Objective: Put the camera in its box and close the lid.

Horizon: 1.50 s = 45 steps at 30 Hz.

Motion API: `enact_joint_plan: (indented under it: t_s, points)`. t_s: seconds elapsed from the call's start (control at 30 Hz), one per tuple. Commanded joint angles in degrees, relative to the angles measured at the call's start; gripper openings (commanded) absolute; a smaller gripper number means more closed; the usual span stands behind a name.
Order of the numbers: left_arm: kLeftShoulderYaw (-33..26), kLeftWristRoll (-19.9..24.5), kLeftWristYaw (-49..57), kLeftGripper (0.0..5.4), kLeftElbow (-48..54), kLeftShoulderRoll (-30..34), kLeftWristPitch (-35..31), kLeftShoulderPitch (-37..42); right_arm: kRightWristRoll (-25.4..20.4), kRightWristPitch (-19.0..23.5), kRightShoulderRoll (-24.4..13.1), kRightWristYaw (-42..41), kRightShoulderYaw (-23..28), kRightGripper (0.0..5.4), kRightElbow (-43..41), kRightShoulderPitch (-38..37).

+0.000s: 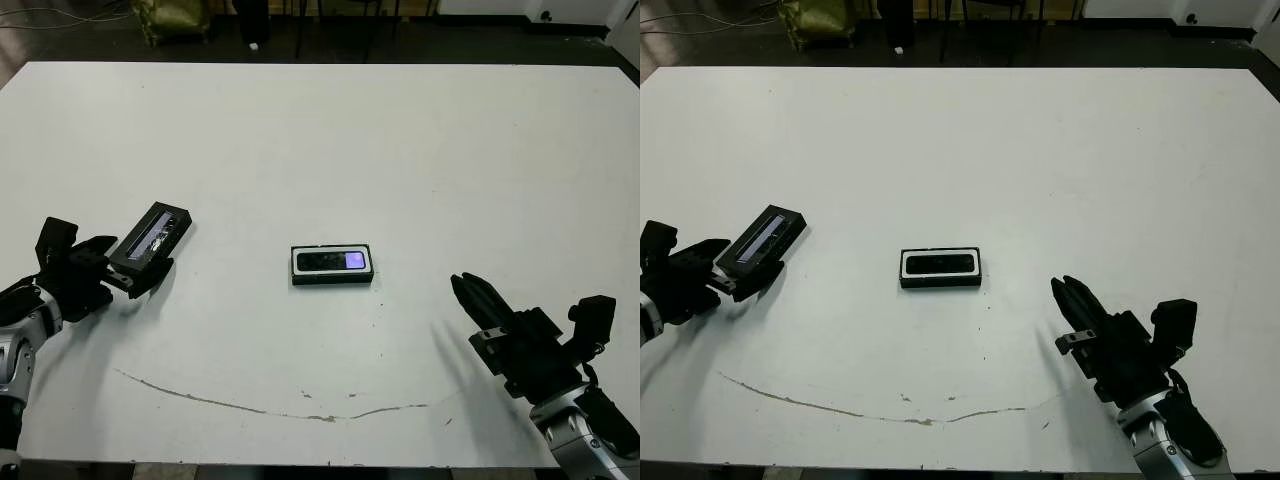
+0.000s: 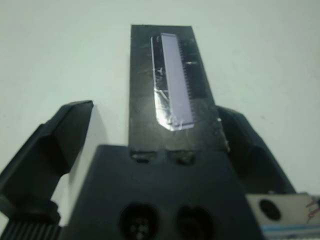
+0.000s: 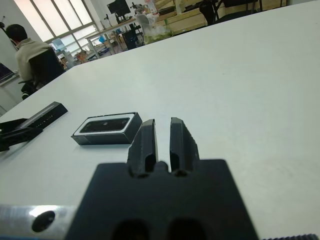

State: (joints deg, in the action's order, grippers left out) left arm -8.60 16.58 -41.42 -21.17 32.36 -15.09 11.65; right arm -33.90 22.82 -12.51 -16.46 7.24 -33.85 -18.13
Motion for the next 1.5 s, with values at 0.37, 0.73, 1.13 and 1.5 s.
enact_joint_plan:
  t_s: [0.37, 0.73, 1.13, 1.5]
  points:
    - [4.35, -2.73, -3.52, 2.45, -4.05, 1.61, 0.35, -2.68, -0.27, 0.57, -0.28, 0.45, 0.19, 0.0, 0.14, -0.52]
    - [4.23, -1.56, -6.02, 2.44, -0.57, 1.78, 1.15, -3.41, -0.31, 1.65, -0.33, 1.52, 0.12, 0.0, -0.99, -0.6]
    - [-0.29, 6.66, -5.46, 2.44, 20.64, 0.86, -1.1, -4.31, -0.8, 2.6, 0.24, 2.91, -0.66, 0.0, -2.76, -0.97]
    - [6.03, 6.98, -7.05, 2.44, 27.87, -1.6, -0.88, -0.34, 0.16, 3.11, 0.59, 5.28, -2.15, 0.0, -5.56, -1.5]
